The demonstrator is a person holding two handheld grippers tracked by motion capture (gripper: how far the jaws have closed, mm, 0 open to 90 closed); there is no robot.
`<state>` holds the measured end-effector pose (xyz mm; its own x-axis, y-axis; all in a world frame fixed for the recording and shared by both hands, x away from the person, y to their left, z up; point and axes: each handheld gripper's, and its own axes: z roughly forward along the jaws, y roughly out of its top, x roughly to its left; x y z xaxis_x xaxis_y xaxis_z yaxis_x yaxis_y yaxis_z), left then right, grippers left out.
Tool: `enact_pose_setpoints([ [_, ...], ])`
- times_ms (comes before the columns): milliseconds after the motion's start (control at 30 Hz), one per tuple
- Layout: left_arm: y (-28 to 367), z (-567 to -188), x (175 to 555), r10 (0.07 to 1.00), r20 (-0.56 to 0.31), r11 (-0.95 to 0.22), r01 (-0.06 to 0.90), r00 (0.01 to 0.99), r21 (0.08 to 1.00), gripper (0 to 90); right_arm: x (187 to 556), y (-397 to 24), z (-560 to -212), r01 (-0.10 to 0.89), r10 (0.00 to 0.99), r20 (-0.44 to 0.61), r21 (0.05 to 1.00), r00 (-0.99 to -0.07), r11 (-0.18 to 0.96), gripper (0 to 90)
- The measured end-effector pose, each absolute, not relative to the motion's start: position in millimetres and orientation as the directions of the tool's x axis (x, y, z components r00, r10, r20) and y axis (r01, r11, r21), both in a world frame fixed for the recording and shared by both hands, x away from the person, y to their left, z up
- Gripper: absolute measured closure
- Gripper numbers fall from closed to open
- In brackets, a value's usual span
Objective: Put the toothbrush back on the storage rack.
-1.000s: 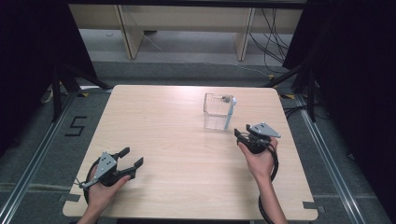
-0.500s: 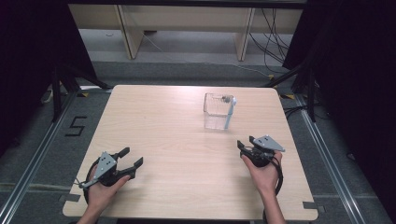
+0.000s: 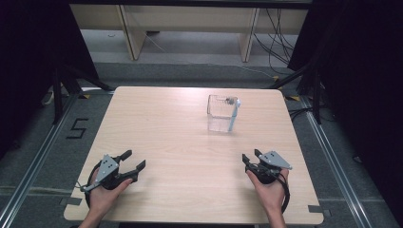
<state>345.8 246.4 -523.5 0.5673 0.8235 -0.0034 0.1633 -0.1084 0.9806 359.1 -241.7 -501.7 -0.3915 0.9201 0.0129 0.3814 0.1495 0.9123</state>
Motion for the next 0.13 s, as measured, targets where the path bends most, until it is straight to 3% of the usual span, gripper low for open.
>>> enact_pose_setpoints([
  [67,246.4,-523.5,345.8,0.823,-0.003,-0.109,0.163,0.568,0.981,29.0,353.2,-239.8,-503.0,0.404,0.932,0.039,0.907,-0.360,0.118,46.2],
  [133,246.4,-523.5,345.5,0.823,0.000,-0.112,0.162,0.568,0.980,29.0,353.6,-241.2,-504.3,0.395,0.923,0.018,0.907,-0.385,0.147,46.1],
])
